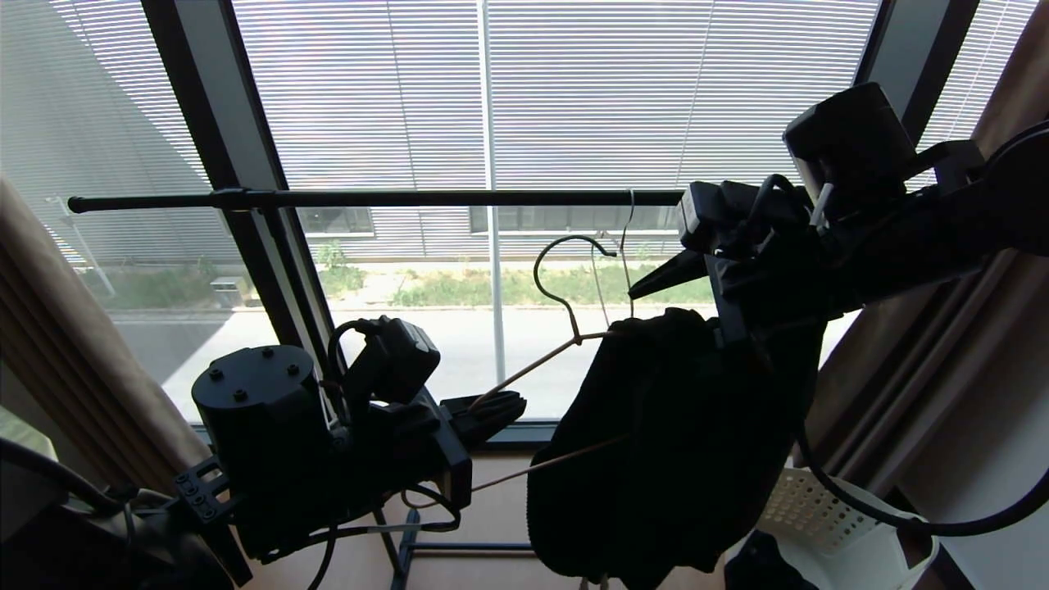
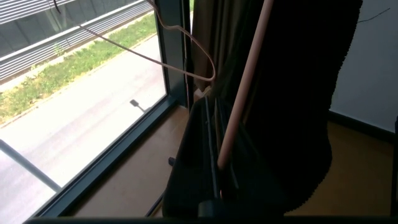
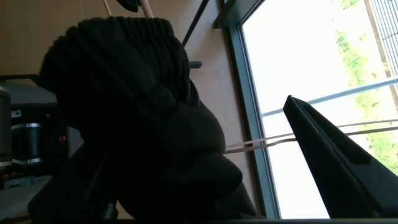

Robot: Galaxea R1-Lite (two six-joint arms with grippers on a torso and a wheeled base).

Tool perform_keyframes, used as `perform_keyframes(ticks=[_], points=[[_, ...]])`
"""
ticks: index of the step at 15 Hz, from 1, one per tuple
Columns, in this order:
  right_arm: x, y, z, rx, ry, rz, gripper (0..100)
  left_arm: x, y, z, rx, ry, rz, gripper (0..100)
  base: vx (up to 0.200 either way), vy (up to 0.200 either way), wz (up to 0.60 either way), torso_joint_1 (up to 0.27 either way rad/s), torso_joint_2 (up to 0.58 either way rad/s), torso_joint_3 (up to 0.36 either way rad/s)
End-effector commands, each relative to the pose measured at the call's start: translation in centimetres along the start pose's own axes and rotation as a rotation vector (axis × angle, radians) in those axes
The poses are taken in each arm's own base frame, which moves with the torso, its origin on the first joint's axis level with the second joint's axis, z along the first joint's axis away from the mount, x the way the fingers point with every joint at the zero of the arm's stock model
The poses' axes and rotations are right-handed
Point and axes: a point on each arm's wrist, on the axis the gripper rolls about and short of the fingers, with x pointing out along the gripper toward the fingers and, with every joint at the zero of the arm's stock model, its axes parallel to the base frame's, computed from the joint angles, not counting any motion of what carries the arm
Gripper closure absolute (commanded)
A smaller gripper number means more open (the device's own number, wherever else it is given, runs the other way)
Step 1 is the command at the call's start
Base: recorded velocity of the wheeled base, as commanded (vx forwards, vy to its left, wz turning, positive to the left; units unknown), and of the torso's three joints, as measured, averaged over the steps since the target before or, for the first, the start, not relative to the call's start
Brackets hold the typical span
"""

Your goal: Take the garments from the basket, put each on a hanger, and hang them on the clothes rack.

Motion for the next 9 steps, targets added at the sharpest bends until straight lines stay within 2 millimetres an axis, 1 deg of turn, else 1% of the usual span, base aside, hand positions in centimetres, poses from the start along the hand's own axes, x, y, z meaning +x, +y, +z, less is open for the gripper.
perform_keyframes(ticks=[1,4,7,8,9], points=[[0.36,0.36,0.33,-0.008,-0.003,0.015,0,0.04,0.00,-0.04,0.000,0.001,0.000,100,0.000,0.000,0.00,0.000,0.00,0.000],[1.11,0.39,0.10,0.004,0.029,0.013,0,0.02,-0.01,-0.01,0.000,0.001,0.000,100,0.000,0.000,0.00,0.000,0.00,0.000],[1.21,0.43,0.06,0.003,0.034,0.015,0,0.02,-0.01,0.00,0.000,-0.001,0.000,100,0.000,0.000,0.00,0.000,0.00,0.000],[1.23,0.44,0.03,0.004,0.034,0.016,100,0.04,0.00,-0.04,0.000,0.001,0.000,100,0.000,0.000,0.00,0.000,0.00,0.000],[1.23,0.45,0.02,0.005,0.035,0.017,100,0.04,0.00,-0.06,0.000,0.002,-0.001,100,0.000,0.000,0.00,0.000,0.00,0.000]])
